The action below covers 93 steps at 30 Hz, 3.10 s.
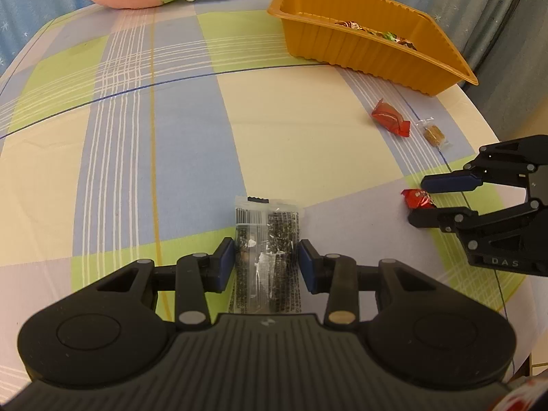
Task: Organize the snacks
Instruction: 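Lift the seaweed packet with the left tool while the right tool grasps a red candy, then carry both snacks over the orange tray and open the left tool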
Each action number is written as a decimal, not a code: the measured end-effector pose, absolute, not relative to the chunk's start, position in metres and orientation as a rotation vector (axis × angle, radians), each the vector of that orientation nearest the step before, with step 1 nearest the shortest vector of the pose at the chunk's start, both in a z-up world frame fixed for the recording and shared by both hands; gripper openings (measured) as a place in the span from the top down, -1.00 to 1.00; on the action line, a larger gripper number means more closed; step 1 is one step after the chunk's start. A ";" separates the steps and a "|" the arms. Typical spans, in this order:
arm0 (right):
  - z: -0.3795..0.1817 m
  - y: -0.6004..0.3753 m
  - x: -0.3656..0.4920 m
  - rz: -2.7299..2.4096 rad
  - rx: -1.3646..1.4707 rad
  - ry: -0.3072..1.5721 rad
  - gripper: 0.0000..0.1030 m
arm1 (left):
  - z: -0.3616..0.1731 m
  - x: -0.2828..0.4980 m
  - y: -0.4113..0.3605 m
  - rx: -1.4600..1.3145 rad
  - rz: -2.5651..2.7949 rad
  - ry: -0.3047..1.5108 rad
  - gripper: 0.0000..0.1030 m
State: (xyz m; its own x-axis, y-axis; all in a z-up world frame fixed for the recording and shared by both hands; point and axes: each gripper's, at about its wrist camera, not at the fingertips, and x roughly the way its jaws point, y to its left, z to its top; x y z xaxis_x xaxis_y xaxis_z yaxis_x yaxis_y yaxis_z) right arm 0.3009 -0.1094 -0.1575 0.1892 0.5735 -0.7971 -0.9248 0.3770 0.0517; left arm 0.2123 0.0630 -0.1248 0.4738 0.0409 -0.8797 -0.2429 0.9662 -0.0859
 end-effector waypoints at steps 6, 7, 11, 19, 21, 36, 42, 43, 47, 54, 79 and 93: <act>-0.156 -0.105 0.298 1.105 -0.504 0.846 0.54 | -0.125 0.213 0.063 -0.210 0.177 1.065 0.29; -0.156 -0.105 0.298 1.102 -0.502 0.847 0.55 | -0.125 0.213 0.063 -0.208 0.178 1.066 0.29; -0.156 -0.105 0.297 1.089 -0.491 0.851 0.56 | -0.125 0.213 0.063 -0.206 0.179 1.067 0.29; -0.153 -0.112 0.301 1.042 -0.385 0.908 0.58 | -0.124 0.214 0.062 -0.215 0.171 1.067 0.31; -0.151 -0.117 0.302 1.026 -0.332 0.928 0.59 | -0.123 0.214 0.062 -0.217 0.168 1.066 0.31; -0.122 -0.163 0.324 0.890 0.000 0.944 0.59 | -0.090 0.226 0.054 -0.195 0.125 0.963 0.34; -0.104 -0.172 0.336 0.865 0.045 0.893 0.59 | -0.070 0.238 0.051 -0.180 0.111 0.906 0.34; -0.101 -0.173 0.337 0.861 0.049 0.884 0.59 | -0.067 0.241 0.051 -0.178 0.110 0.899 0.34; -0.091 -0.175 0.347 0.849 0.065 0.849 0.59 | -0.055 0.251 0.052 -0.164 0.106 0.864 0.34; -0.075 -0.178 0.370 0.823 0.091 0.793 0.59 | -0.034 0.277 0.055 -0.137 0.099 0.802 0.34; -0.061 -0.132 0.489 0.741 0.129 0.708 0.59 | -0.020 0.432 0.063 -0.016 0.078 0.766 0.33; -0.078 -0.129 0.518 0.691 0.146 0.740 0.59 | -0.059 0.485 0.061 0.055 0.067 0.850 0.33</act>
